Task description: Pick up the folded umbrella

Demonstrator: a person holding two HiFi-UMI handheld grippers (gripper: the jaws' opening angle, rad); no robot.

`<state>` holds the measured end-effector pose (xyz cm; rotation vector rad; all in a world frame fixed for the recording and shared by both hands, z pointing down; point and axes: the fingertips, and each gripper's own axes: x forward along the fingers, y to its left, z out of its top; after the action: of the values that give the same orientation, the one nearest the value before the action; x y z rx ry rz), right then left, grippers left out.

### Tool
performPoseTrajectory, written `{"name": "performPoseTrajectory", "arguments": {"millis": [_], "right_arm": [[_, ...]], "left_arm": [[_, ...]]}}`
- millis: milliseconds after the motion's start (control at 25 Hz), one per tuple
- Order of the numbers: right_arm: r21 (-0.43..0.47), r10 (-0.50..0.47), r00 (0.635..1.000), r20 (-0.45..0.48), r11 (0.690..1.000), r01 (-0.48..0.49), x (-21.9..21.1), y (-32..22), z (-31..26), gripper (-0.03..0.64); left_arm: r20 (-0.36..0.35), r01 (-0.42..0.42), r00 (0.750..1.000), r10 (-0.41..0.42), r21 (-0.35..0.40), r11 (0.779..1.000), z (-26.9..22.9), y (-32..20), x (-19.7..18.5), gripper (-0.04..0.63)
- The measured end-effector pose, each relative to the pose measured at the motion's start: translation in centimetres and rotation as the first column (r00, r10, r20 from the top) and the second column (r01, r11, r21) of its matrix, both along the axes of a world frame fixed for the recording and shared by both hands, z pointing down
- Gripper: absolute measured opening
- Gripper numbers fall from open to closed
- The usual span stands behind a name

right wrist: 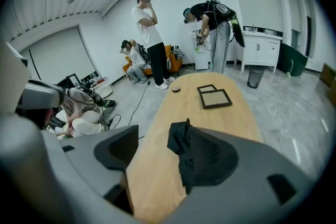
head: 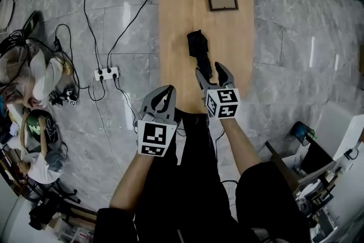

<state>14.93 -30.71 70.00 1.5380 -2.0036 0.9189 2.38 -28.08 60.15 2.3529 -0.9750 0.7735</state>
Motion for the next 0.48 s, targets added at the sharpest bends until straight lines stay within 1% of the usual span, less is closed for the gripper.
{"name": "performPoseTrajectory", "arguments": {"millis": [240, 480], "right_arm": [[-0.066, -0.044, 0.998, -0.041, 0.997, 0.041, 0.5, -0.5, 4.8, 0.301], [-0.141, -0.067, 0.995, -0.074, 0.988, 0.056, 1.1, -1.0, 8.9, 0.305]], "left_arm": [[0.012, 0.031, 0.999, -0.031, -0.032, 0.999, 2.2, 0.8, -0.8, 0.015], [0.025, 0.048, 0.999, -0.047, -0.058, 0.997, 3.8, 1.5, -1.4, 0.015]]}}
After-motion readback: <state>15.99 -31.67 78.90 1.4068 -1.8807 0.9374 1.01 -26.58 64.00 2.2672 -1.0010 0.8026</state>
